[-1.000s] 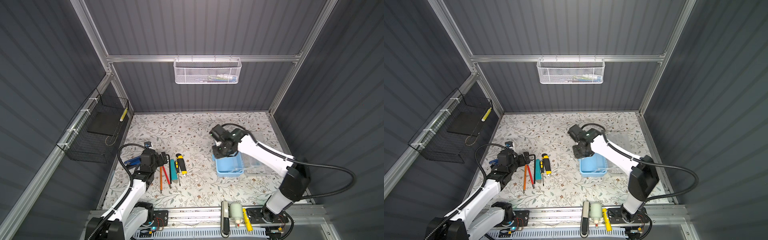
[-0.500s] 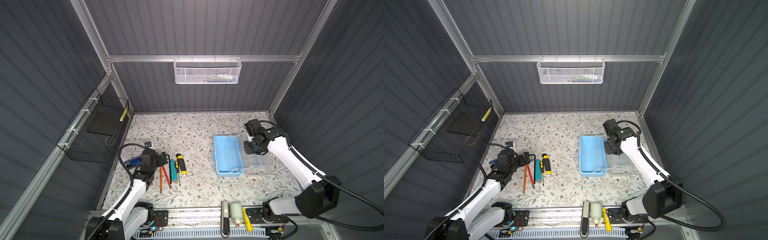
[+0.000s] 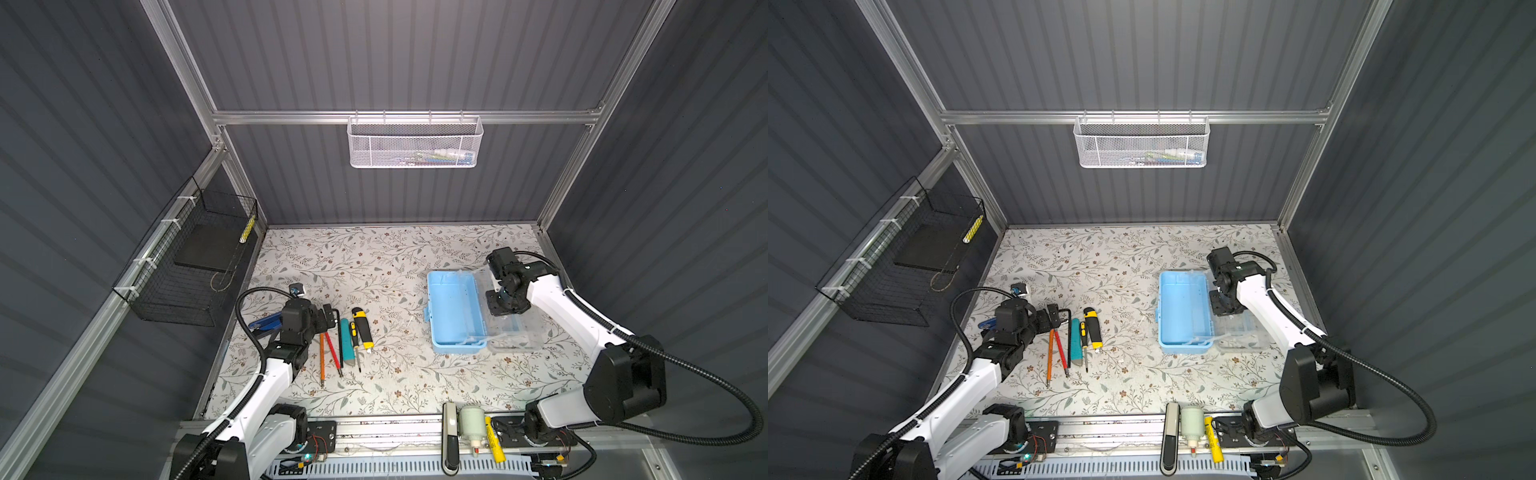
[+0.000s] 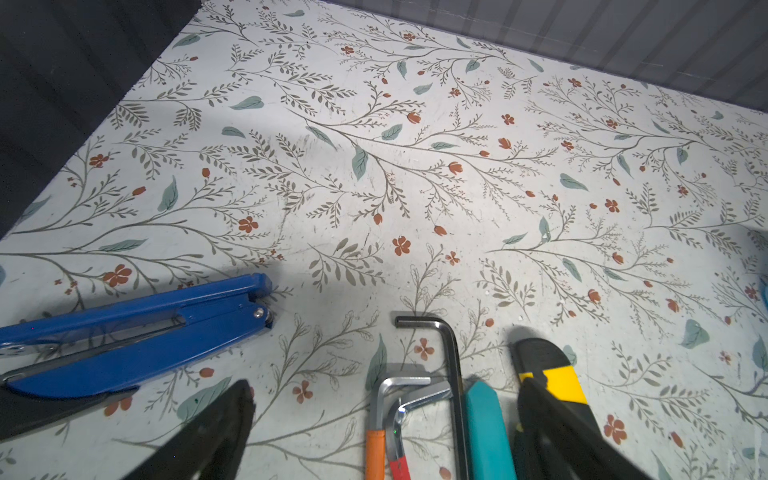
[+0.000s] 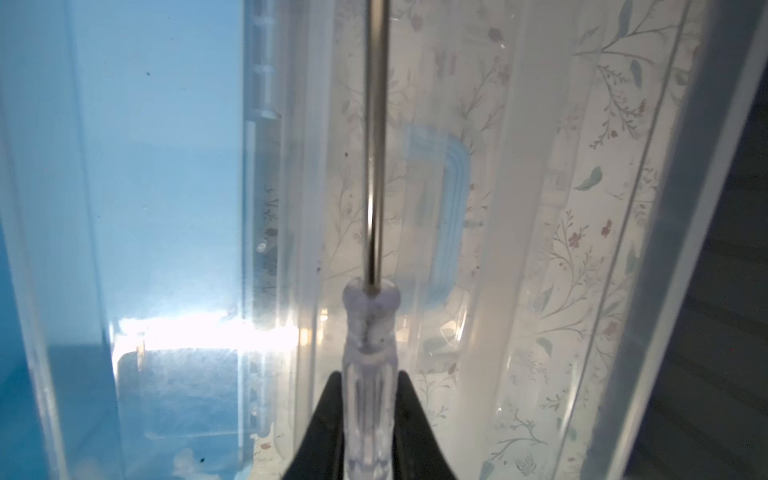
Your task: Pack the tool kit
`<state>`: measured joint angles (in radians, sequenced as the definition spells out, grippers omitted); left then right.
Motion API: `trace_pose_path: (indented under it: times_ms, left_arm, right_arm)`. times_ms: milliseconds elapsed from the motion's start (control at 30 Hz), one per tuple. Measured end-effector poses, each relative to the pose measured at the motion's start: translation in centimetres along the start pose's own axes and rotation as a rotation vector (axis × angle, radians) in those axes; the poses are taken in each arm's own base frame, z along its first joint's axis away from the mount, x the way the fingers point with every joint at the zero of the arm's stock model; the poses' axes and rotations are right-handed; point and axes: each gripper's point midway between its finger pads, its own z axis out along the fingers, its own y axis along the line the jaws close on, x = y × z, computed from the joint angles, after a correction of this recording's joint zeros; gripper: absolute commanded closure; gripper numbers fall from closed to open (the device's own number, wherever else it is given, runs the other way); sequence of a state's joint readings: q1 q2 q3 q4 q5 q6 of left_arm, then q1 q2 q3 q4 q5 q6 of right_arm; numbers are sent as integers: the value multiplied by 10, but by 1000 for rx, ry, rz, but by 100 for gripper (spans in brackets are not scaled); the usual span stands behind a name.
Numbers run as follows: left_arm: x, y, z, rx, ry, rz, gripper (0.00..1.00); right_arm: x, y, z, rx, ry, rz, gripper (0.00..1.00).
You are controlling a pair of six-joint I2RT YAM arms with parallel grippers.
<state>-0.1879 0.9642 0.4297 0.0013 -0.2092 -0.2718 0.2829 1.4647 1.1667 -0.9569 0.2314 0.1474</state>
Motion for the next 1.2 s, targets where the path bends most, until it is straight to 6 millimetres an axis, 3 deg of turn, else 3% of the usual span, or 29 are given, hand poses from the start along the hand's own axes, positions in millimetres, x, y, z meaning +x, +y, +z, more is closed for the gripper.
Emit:
trace_pose_path:
  times_ms: [100,300,400,467,567,700,833,967,1067,1200]
  left_arm:
    - [0,0,0,0,0,0,1]
    - [0,0,0,0,0,0,1]
    - [0,0,0,0,0,0,0]
    - [0,0,0,1,-2,0,0]
    - [-2,0,-1,2,-8,-1,1]
    - [-3,0,-2,3,-13,-2,1]
    - [-3,0,-2,3,-13,-3,1]
    - [-3,0,-2,3,-13,-3,1]
    - [-3,0,-2,3,-13,-3,1]
    - [-4,-1,-3,4,-17,-3,0]
  right_arm:
    - [-1,-2,-1,5,-3,-1,54]
    - [-13,-3,-21,8,-33,1,44]
    - [-29,3,-45,18,-95,-15,40]
    - [-42,17,-66,10,-163,-36,39]
    - [-59,59,-96,-55,-279,-76,38]
    - [-67,146,-110,-227,-377,-143,37]
    - [-62,239,-80,-355,-354,-237,35]
    - [-35,314,-35,-440,-249,-366,32]
    - [-15,355,-18,-494,-199,-465,31]
    - [2,391,-14,-551,-184,-544,32]
